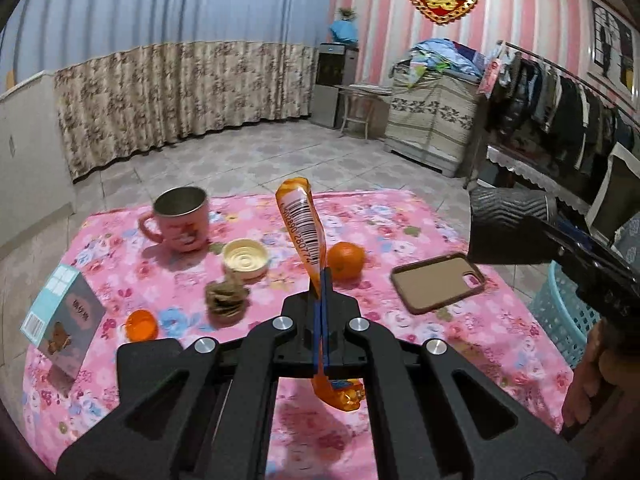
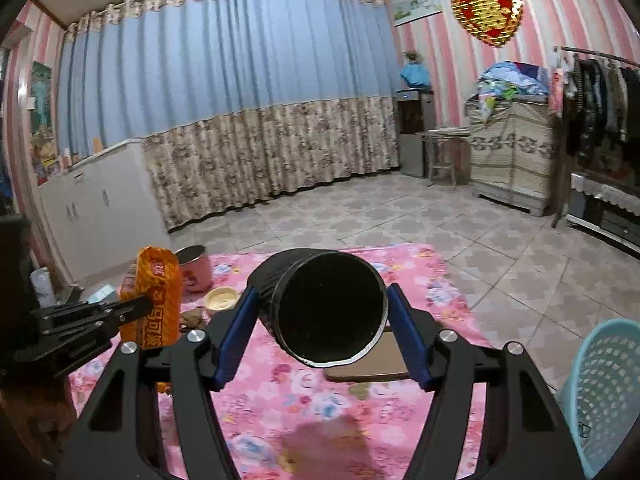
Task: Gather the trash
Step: 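Carry both items to the blue basket and release them with both tools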
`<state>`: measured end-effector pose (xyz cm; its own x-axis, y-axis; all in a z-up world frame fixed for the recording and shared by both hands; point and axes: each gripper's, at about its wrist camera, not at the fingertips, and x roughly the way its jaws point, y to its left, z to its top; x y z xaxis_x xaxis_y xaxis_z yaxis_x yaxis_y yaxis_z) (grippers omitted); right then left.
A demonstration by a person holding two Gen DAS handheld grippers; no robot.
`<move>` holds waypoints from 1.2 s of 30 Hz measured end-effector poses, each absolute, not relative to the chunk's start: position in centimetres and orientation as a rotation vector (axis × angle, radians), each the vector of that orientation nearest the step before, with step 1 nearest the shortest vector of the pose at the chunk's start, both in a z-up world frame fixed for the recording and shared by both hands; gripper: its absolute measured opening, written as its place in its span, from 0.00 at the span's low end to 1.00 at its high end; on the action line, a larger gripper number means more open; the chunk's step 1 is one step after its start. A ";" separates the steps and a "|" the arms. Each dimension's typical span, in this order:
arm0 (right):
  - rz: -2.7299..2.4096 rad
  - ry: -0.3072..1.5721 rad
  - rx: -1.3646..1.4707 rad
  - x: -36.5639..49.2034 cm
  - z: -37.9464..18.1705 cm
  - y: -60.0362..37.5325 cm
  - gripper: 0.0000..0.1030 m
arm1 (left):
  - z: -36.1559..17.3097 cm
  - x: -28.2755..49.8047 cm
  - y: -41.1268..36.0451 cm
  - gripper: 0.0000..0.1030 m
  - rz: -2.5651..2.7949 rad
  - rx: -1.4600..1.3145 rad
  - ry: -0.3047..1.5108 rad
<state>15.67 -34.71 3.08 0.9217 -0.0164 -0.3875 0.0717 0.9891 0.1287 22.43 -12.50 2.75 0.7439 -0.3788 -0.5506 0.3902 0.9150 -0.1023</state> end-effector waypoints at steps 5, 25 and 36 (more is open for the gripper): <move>-0.144 0.354 0.115 14.0 4.3 -37.0 0.63 | 3.4 20.2 -14.7 0.00 -0.450 0.069 0.531; -0.600 0.201 0.233 1.5 7.9 -53.6 0.63 | 10.3 13.4 -31.4 0.00 -0.808 0.050 0.407; -0.694 0.264 0.307 -2.7 5.8 -63.4 0.59 | 7.1 12.4 -45.8 0.00 -0.928 0.096 0.502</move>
<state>-2.67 -63.36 5.85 0.7385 -0.5835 -0.3379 0.6604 0.7270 0.1881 12.40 -45.85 7.10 0.4932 -0.7421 -0.4539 0.7858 0.6039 -0.1335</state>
